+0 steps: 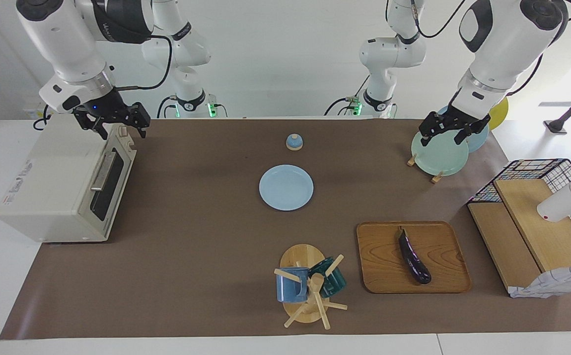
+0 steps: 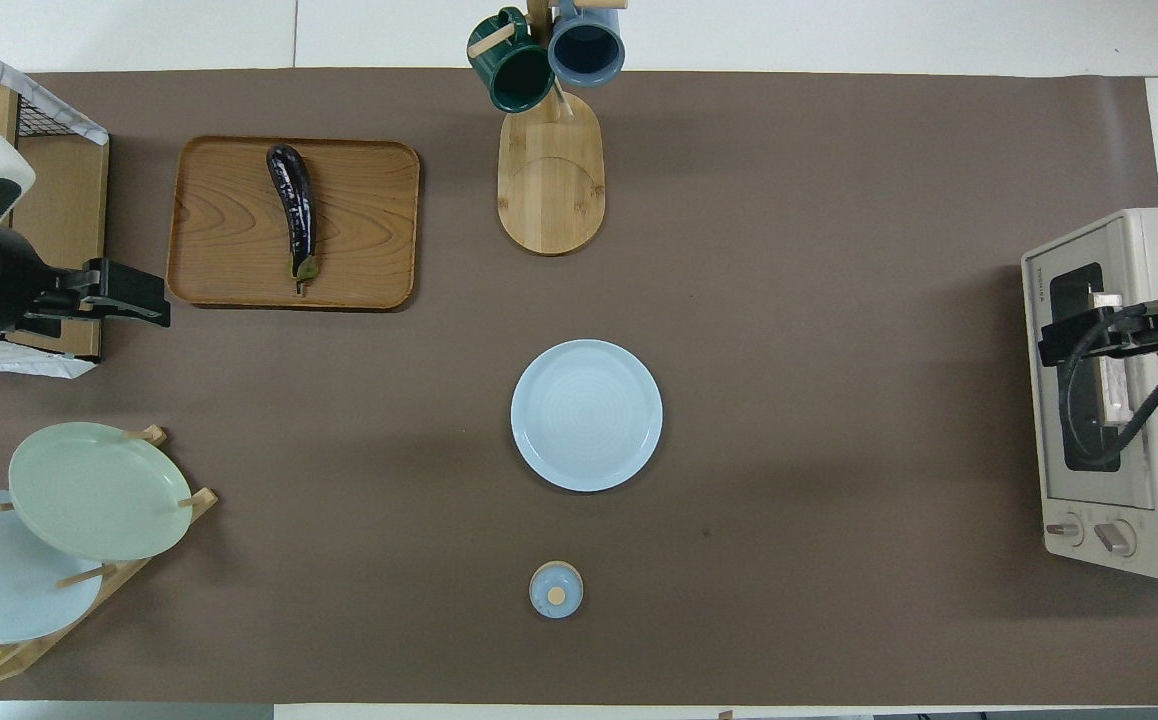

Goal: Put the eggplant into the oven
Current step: 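Move the left gripper toward the eggplant on the wooden board, then lower the left gripper and grasp the purple eggplant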

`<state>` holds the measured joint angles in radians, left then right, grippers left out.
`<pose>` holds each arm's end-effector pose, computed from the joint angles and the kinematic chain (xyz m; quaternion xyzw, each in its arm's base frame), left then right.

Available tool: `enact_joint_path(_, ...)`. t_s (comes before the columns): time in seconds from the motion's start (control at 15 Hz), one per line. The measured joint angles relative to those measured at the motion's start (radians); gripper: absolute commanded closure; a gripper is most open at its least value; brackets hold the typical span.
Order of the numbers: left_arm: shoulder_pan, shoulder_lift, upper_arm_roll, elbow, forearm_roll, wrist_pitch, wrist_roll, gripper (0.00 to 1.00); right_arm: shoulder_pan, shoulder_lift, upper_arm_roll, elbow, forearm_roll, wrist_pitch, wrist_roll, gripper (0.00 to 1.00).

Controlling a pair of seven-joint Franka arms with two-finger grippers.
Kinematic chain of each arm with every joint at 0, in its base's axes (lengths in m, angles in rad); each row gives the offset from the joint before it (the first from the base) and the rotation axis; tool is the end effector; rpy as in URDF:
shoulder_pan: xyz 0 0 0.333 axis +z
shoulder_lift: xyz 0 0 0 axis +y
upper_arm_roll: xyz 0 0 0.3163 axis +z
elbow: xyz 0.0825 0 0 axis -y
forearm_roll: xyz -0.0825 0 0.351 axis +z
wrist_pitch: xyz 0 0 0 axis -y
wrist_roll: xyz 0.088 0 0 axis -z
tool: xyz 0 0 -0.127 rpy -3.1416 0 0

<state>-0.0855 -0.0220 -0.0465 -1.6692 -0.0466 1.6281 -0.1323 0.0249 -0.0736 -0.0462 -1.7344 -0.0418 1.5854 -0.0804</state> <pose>0.5121 -0.0740 0.5780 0.9997 0.0017 -0.0125 0.0213 0.4940 -0.0165 0.5719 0.9986 0.0307 -0.0386 0.0172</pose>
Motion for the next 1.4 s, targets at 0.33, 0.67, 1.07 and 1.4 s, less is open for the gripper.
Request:
enact_joint_path(0.33, 0.0, 0.004, -0.002, -0.006, -0.001, 0.06, -0.003, 0.0, 0.0, 0.0, 0.0, 0.0, 0.0, 0.0, 0.0, 0.0)
enact_joint_path(0.67, 0.0, 0.081, -0.005, 0.005, -0.002, 0.104, -0.003, 0.0, 0.001, 0.0, 0.0, 0.0, 0.0, 0.0, 0.0, 0.0)
enact_joint_path(1.07, -0.005, 0.355, -0.011, 0.09, -0.003, 0.315, -0.003, 0.0, 0.003, 0.0, 0.0, 0.0, 0.0, 0.0, 0.0, 0.0)
enact_joint_path(1.4, -0.037, 0.541, -0.016, 0.141, -0.002, 0.476, -0.003, 0.0, 0.004, 0.0, 0.0, 0.0, 0.0, 0.0, 0.0, 0.0)
